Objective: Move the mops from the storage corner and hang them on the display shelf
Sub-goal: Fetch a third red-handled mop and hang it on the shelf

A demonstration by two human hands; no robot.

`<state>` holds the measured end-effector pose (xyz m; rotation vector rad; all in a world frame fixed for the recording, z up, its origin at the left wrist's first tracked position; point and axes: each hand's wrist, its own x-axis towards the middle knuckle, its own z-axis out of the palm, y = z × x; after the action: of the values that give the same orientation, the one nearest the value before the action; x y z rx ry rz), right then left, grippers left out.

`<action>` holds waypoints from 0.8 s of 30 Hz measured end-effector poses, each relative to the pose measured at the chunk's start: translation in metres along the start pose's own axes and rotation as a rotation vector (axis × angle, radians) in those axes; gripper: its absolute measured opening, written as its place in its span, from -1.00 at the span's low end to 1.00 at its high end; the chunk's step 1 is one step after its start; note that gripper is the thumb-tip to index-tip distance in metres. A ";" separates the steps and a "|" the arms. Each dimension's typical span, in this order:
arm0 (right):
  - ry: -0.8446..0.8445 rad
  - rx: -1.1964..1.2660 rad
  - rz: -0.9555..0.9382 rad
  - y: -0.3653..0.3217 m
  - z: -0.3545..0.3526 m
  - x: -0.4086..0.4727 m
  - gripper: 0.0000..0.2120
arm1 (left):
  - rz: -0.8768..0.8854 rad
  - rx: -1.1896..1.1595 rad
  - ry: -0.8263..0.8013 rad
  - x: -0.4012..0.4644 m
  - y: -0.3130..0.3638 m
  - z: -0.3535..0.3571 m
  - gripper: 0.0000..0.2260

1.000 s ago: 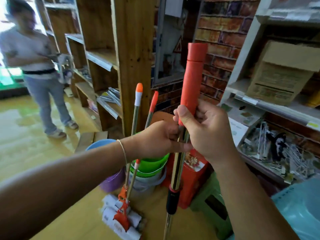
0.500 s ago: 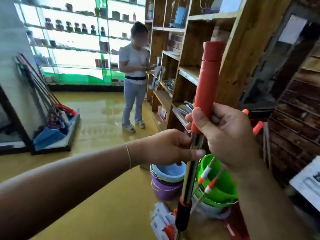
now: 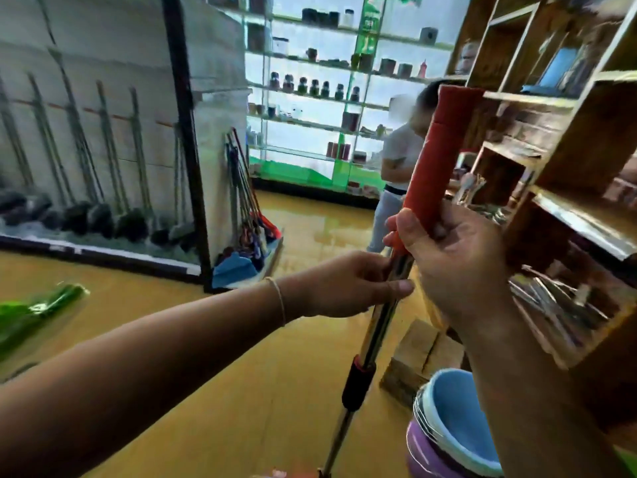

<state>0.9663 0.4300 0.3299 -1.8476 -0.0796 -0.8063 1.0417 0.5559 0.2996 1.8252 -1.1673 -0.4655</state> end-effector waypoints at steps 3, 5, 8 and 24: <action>-0.055 0.064 -0.028 0.018 0.049 0.039 -0.86 | -0.071 0.046 0.115 -0.002 -0.029 -0.044 -0.80; -0.097 0.098 -0.039 0.033 0.082 0.065 -0.89 | -0.132 0.123 0.180 -0.001 -0.053 -0.075 -0.71; -0.188 0.155 -0.061 0.057 0.130 0.106 -0.97 | -0.218 0.183 0.252 0.005 -0.089 -0.124 -0.68; -0.608 0.364 -0.151 0.138 0.377 0.310 -0.93 | -0.590 0.163 0.612 0.018 -0.231 -0.352 -0.78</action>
<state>1.4455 0.5948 0.3156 -1.6863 -0.7114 -0.2762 1.4173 0.7460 0.2960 2.2294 -0.2489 -0.1062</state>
